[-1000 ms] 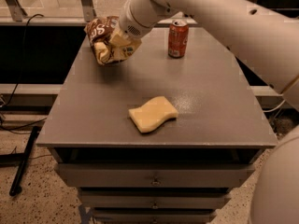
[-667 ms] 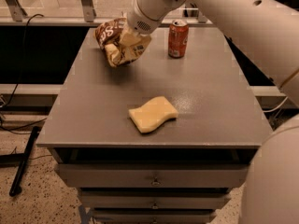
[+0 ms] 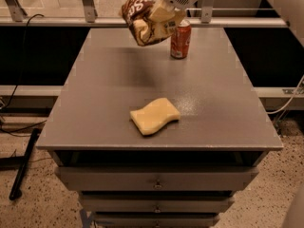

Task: Move brown chip bag near coke can

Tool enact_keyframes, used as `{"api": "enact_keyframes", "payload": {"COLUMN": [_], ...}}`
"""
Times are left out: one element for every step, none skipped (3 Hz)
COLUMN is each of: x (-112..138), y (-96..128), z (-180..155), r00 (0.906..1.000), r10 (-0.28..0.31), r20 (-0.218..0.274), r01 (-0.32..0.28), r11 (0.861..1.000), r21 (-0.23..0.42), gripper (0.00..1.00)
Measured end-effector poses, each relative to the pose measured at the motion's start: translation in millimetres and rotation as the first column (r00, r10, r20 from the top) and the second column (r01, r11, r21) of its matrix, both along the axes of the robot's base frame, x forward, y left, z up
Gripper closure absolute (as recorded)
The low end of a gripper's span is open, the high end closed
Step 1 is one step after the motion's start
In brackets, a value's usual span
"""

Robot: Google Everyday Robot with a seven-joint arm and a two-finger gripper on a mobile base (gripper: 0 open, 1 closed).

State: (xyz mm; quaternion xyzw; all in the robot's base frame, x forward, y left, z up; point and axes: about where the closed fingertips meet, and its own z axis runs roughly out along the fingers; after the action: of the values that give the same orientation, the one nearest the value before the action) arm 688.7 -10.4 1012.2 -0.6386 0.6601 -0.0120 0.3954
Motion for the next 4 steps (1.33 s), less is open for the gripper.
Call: {"api": "enact_keyframes", "payload": {"x": [2,7,10,11], "y": [-56,-111,-159,-191], "z": [37,53,57,44], "r00": [0.9927,0.9736,0.9485,0.9303], "r10": [-0.102,-0.213,-0.306,-0.363], "r20": [0.064,0.082,0.080,0.054], "r01": [0.100,0.208,0.298,0.354], "r11": [0.995,0.976,0.949,0.927], "r21": [0.030,0.061,0.101,0.123], "gripper": [1.00,1.00,1.00,1.00]}}
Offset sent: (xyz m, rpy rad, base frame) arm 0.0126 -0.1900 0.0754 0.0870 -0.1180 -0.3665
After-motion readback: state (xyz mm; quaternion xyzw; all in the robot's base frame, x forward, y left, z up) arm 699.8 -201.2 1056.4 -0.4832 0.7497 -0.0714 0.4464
